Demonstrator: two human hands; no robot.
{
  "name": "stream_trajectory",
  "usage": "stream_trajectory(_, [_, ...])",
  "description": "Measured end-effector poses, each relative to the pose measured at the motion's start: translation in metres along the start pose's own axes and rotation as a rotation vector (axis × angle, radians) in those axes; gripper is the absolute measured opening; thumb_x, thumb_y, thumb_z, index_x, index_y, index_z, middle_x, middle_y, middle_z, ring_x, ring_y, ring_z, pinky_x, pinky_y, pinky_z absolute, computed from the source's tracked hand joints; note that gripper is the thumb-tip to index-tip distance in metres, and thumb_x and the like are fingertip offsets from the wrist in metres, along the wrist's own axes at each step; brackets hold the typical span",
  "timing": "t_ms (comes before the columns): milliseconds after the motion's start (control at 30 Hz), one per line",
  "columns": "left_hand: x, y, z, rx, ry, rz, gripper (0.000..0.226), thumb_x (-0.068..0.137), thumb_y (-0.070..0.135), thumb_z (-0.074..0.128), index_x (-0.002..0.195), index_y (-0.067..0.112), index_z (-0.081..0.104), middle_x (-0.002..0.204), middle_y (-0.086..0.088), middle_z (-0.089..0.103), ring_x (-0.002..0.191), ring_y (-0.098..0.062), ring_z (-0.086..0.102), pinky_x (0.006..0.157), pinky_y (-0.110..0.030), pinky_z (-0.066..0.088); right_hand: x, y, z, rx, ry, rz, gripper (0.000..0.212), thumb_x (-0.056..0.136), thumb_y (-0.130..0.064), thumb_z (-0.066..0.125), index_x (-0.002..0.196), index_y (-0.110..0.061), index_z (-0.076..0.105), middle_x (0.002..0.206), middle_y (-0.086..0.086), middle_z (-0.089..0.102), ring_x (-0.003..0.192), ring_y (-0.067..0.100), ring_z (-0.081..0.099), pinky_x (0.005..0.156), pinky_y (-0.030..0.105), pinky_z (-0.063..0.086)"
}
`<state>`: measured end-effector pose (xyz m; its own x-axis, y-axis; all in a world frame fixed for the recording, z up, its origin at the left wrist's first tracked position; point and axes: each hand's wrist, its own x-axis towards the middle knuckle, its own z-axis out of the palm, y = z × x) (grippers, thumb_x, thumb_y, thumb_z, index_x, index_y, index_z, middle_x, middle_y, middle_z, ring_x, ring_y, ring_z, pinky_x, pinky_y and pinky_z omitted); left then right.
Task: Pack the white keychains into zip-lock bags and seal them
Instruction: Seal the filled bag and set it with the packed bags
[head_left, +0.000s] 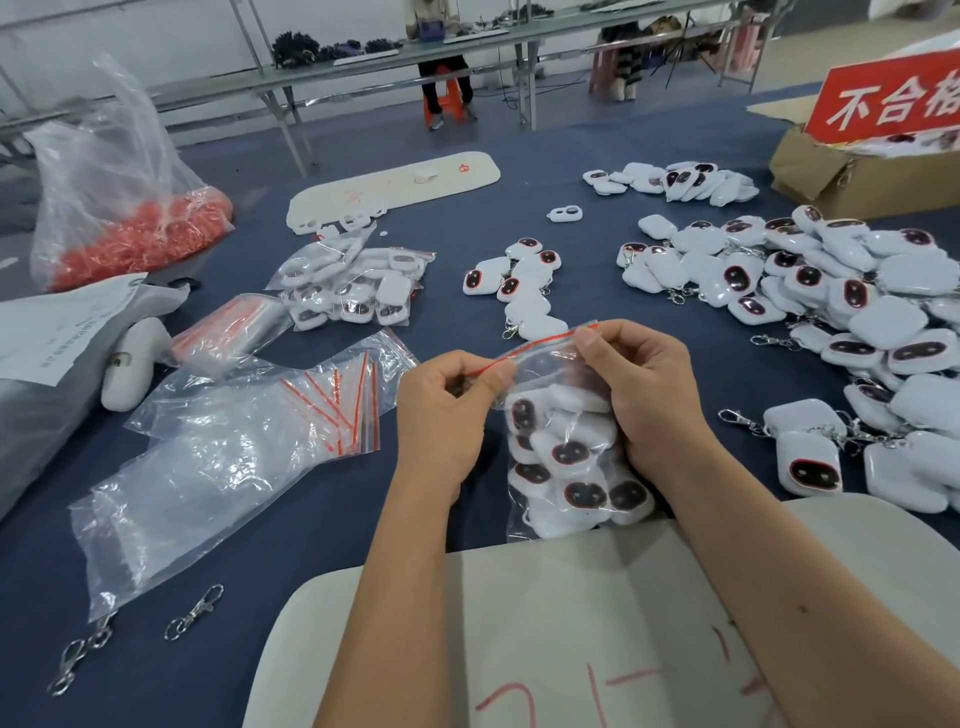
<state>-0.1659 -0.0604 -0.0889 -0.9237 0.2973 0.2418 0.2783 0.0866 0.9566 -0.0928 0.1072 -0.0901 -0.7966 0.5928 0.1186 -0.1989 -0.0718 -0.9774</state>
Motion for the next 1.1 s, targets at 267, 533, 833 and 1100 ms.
stream_trajectory(267, [-0.003, 0.003, 0.008, 0.005, -0.028, 0.018, 0.010, 0.090, 0.016, 0.078, 0.080, 0.017, 0.077, 0.075, 0.003, 0.075, 0.070, -0.010, 0.068, 0.069, -0.026, 0.056, -0.003, 0.002, -0.002, 0.006, -0.050, -0.009, 0.019, 0.093, -0.022, 0.077, 0.077, -0.012, 0.076, 0.076, 0.013, 0.073, 0.070, 0.025, 0.065, 0.071, 0.049, 0.058])
stream_trajectory(533, [-0.003, 0.013, 0.004, -0.261, 0.167, -0.054, 0.024, 0.092, 0.010, 0.075, 0.077, 0.029, 0.082, 0.073, 0.000, 0.077, 0.066, -0.007, 0.070, 0.061, -0.019, 0.054, -0.005, -0.009, -0.002, -0.277, -0.458, 0.024, 0.039, 0.089, -0.060, 0.066, 0.102, -0.025, 0.077, 0.096, 0.004, 0.078, 0.088, 0.013, 0.072, 0.085, 0.038, 0.055])
stream_trajectory(833, [0.002, 0.003, -0.024, -0.316, 0.106, -0.193, 0.022, 0.093, 0.003, 0.071, 0.085, 0.020, 0.082, 0.087, -0.011, 0.080, 0.076, -0.017, 0.076, 0.067, -0.027, 0.059, -0.010, -0.009, -0.003, -0.271, -0.473, 0.025, 0.023, 0.093, -0.034, 0.075, 0.095, -0.011, 0.074, 0.088, 0.022, 0.074, 0.075, 0.018, 0.069, 0.071, 0.033, 0.055])
stream_trajectory(1100, [0.002, 0.004, -0.022, -0.062, 0.327, -0.020, 0.015, 0.091, 0.012, 0.076, 0.090, 0.026, 0.079, 0.082, 0.004, 0.080, 0.080, -0.013, 0.077, 0.079, -0.033, 0.061, -0.007, -0.013, 0.009, -0.241, -0.436, 0.104, 0.016, 0.100, -0.029, 0.072, 0.091, -0.017, 0.079, 0.086, 0.006, 0.080, 0.073, 0.016, 0.074, 0.063, 0.026, 0.056])
